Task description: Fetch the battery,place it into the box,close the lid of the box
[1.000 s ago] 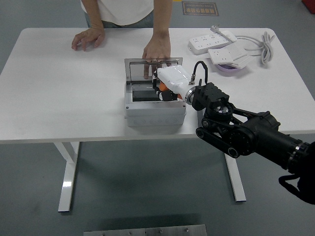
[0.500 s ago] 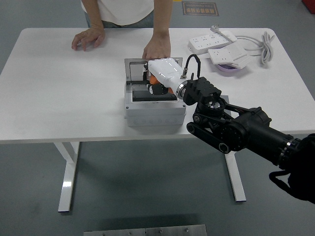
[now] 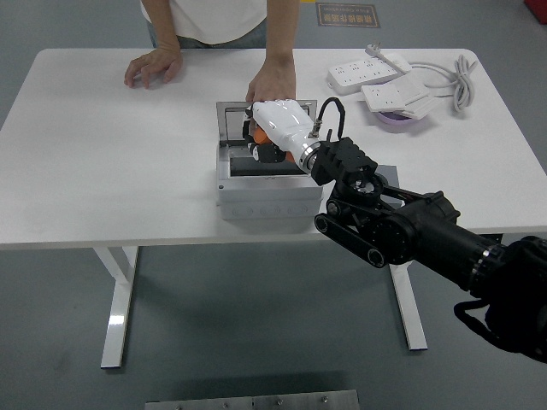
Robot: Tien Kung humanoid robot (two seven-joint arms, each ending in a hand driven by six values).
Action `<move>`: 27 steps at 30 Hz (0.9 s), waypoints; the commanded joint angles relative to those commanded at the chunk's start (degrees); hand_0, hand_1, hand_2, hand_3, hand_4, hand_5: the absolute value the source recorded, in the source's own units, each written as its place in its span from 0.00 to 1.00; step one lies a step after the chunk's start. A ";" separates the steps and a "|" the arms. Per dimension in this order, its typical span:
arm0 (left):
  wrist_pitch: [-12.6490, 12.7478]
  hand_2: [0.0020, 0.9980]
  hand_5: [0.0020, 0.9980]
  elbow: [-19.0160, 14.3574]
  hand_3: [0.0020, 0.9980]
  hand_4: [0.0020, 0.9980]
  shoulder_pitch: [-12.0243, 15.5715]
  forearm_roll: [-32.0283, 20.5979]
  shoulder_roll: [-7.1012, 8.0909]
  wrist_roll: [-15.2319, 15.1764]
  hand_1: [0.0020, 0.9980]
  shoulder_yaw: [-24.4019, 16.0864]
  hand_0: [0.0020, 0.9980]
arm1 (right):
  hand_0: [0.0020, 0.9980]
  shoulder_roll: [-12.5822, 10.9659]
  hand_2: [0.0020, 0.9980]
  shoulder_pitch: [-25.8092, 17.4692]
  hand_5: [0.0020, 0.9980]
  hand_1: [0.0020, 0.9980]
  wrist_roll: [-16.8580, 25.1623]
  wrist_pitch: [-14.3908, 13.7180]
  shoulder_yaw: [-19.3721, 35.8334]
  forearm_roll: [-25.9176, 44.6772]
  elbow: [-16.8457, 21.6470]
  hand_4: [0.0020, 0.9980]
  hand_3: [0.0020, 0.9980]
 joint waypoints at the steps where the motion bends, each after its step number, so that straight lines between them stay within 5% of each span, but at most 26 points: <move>1: -0.01 0.66 0.22 0.00 0.58 0.59 -0.03 0.02 0.01 0.00 0.75 -0.01 0.68 | 0.21 0.00 0.25 -0.05 0.00 0.26 0.06 -0.09 -0.01 0.08 -0.11 0.36 0.35; 27: -0.20 0.66 0.21 -0.07 0.58 0.59 -0.14 0.59 0.00 0.43 0.75 -0.43 0.68 | 0.22 0.00 0.28 -0.75 0.00 0.29 3.18 -2.12 0.27 4.25 -1.33 0.41 0.41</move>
